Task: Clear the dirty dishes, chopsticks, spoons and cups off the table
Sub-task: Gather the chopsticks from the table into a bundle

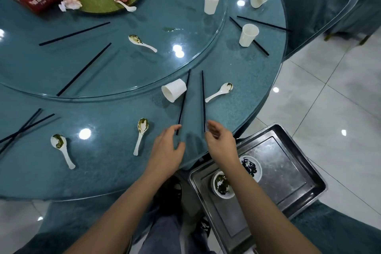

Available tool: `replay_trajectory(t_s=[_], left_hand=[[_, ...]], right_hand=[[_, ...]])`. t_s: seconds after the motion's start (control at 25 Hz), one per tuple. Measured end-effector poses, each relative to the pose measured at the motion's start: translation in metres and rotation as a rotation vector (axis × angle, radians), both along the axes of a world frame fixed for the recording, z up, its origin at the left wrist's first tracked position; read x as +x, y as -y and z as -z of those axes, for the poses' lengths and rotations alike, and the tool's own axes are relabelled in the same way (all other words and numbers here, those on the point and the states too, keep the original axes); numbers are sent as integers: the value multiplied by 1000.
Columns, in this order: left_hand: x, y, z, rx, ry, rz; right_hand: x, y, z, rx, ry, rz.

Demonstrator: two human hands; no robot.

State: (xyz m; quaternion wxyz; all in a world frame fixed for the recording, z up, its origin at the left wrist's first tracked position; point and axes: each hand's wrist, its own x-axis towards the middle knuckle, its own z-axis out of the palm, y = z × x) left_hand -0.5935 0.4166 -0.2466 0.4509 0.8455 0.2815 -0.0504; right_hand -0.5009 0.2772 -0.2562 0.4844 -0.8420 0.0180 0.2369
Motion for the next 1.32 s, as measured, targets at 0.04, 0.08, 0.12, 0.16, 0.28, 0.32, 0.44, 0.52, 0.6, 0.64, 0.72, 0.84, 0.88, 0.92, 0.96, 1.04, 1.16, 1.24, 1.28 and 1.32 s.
replay_trajectory(t_s=[0.04, 0.08, 0.12, 0.16, 0.28, 0.32, 0.44, 0.52, 0.6, 0.64, 0.72, 0.84, 0.88, 0.92, 0.96, 1.04, 1.16, 1.24, 1.28, 1.32], left_hand=[[6, -2, 4, 30, -4, 29], [11, -4, 8, 59, -3, 56], [16, -6, 14, 81, -6, 78], [21, -8, 20, 103, -12, 94], [36, -12, 36, 181, -38, 127], [41, -14, 41, 215, -49, 141], [54, -18, 48, 279, -59, 180], [58, -17, 49, 276, -60, 185], [60, -15, 51, 283, -58, 188], [59, -14, 52, 286, -60, 188], [59, -13, 55, 290, -46, 185], [55, -12, 61, 279, -1, 174], [54, -11, 62, 278, 13, 163], [53, -10, 63, 282, 22, 146], [54, -9, 63, 296, 24, 126], [59, -8, 65, 340, 2, 77], [71, -4, 63, 400, -102, 11], [75, -1, 60, 409, -169, -5], [76, 2, 58, 379, -188, -26], [75, 4, 56, 336, -198, -56]], right_hand=[[4, -2, 2, -29, 0, 0], [8, -4, 4, -53, 1, -1], [12, -6, 6, -77, -5, 0], [16, -6, 8, -98, -13, 0], [23, -9, 13, -185, -38, -31], [26, -11, 15, -217, -40, -50], [29, -19, 23, -289, -52, -127], [28, -24, 26, -306, -59, -174], [29, -27, 27, -302, -50, -194], [29, -28, 27, -295, -49, -198], [29, -29, 28, -286, -45, -221], [27, -33, 32, -257, -38, -262], [26, -33, 32, -251, -40, -281], [25, -33, 32, -249, -40, -293], [25, -31, 33, -246, -36, -295], [25, -26, 35, -226, -35, -266], [26, -20, 38, -219, -52, -201], [26, -17, 37, -218, -67, -165], [27, -17, 36, -217, -71, -154], [27, -17, 36, -218, -73, -142]])
